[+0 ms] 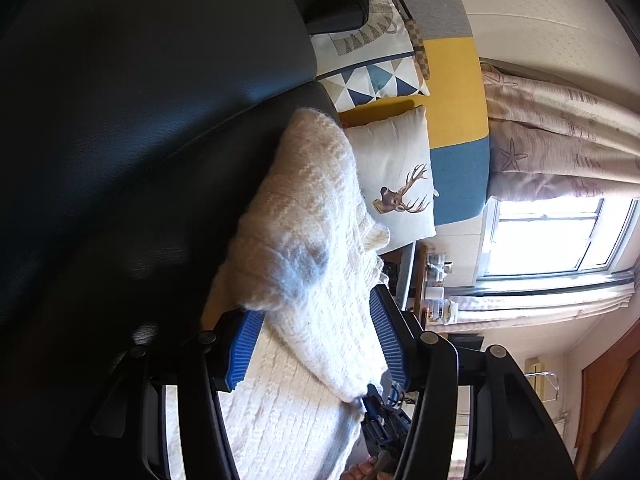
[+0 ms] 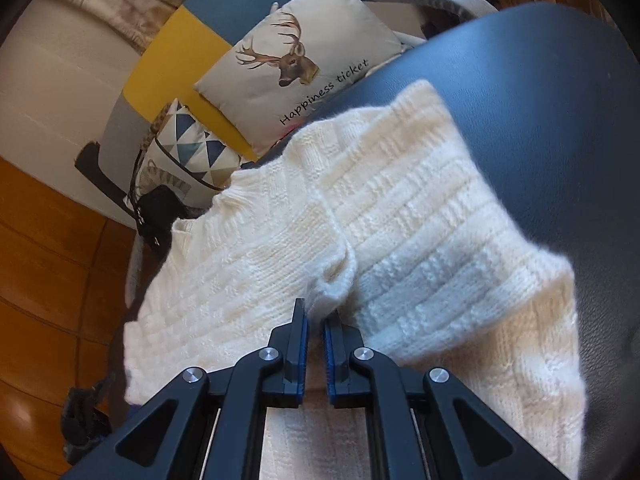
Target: Fold clothes
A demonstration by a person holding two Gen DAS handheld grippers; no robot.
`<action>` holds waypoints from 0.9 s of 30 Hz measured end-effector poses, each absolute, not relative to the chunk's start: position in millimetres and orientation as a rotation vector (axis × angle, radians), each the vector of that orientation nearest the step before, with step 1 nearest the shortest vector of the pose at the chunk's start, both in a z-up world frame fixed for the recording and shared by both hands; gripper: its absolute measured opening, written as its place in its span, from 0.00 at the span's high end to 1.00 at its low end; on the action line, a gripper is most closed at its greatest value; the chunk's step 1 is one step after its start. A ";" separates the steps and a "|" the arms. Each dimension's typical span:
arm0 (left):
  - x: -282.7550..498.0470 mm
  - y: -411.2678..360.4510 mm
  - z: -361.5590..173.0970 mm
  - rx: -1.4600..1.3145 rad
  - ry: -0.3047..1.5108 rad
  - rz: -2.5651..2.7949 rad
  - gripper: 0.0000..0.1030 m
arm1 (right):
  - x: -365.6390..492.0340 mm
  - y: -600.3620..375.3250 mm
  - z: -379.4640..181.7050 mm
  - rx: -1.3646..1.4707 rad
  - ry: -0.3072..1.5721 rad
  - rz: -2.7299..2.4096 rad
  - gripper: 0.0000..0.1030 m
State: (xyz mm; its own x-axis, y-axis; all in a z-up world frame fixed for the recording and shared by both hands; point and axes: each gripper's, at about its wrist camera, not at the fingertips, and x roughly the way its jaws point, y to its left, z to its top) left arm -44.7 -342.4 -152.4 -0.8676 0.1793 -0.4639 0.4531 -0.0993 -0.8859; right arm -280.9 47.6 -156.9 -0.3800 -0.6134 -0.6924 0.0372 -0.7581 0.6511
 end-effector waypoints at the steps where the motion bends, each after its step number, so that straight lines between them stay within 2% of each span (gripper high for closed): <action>1: -39.5 -342.9 -153.4 0.691 1.982 -2.070 0.44 | -280.9 50.9 -159.0 1.442 -0.818 -2.157 0.91; 3: -29.3 -343.9 -155.3 0.664 2.014 -2.053 0.45 | -280.7 56.7 -163.2 1.451 -0.890 -2.111 0.89; 4: -24.2 -344.4 -156.2 0.650 2.030 -2.044 0.44 | -280.5 58.3 -164.8 1.456 -0.914 -2.092 0.84; 13: -5.6 -341.1 -166.7 0.527 2.242 -1.945 0.44 | -279.2 59.0 -168.7 1.459 -0.971 -2.065 0.84; 27: -52.5 -341.2 -178.7 0.569 2.290 -1.869 0.44 | -282.1 56.9 -170.2 1.446 -0.931 -2.076 0.84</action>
